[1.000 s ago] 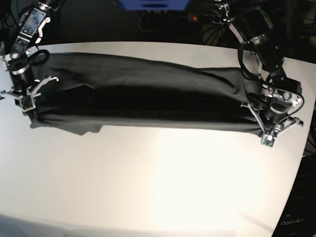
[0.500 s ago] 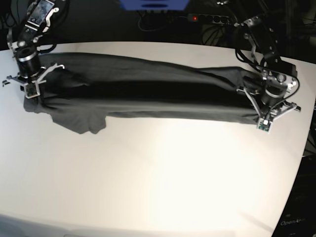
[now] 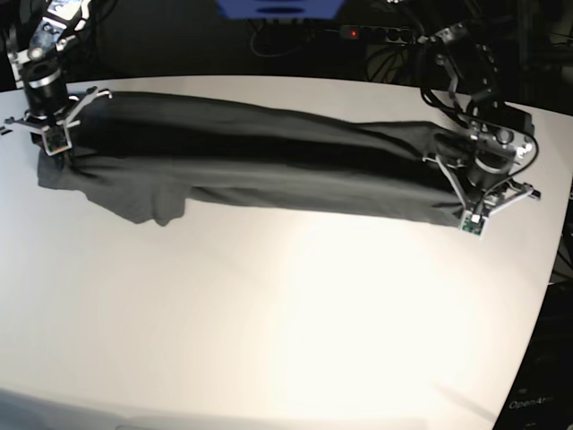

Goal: Fold the T-shirt properly
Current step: 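Carry both hem corners toward the collar edge, folding the shirt in half, then lower the hem onto the collar edge and adjust the left gripper's hold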

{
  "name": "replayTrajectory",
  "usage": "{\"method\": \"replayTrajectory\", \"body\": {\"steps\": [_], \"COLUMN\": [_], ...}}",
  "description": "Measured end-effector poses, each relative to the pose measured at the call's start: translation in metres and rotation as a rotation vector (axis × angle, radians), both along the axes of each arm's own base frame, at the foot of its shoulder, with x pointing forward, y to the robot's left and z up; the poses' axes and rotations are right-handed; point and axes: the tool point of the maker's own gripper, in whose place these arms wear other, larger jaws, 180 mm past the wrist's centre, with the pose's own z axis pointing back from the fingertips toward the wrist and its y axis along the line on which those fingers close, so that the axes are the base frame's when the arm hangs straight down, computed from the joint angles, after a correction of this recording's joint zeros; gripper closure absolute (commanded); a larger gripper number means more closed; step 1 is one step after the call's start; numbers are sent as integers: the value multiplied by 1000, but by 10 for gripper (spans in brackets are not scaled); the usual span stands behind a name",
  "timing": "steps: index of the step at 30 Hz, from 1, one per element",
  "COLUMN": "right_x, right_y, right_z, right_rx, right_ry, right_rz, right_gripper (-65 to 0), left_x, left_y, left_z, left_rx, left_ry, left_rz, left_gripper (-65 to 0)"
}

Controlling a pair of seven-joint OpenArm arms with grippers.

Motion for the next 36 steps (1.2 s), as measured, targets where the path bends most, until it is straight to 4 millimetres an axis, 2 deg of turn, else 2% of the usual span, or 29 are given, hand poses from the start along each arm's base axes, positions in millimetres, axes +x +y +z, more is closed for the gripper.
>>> {"method": "replayTrajectory", "body": {"steps": [9,14,19,23,27,31,36], "right_x": [-20,-26,-29,-35,-38,-57,-59], "right_y": [0,0,-7,-2,-3,-1,-2], "right_z": [-10,-13,-12,-25,-25,-43,-35], "right_rx": [-1,-1,-7,35,12,-28,-51], "right_ry": [54,73,74,94,103,197,189], "right_rz": [1,0,-18,-43,-44,-88,-84], "right_gripper": [-3,-3,-3,-3,-3,-3,-3], "left_x": [-21,-20,-29,-33,-33,-37,-39], "left_y": [1,4,11,12,12,9,9], "left_z": [-15,-14,-18,-21,-25,-38,-45], "left_rx": [4,30,62,65,57,38,29], "left_ry": [57,58,89,106,114,147,164], "left_rz": [-3,-7,-4,1,1,-1,-2], "left_gripper": [-24,-24,-24,-24,-24,-24,-24]}}
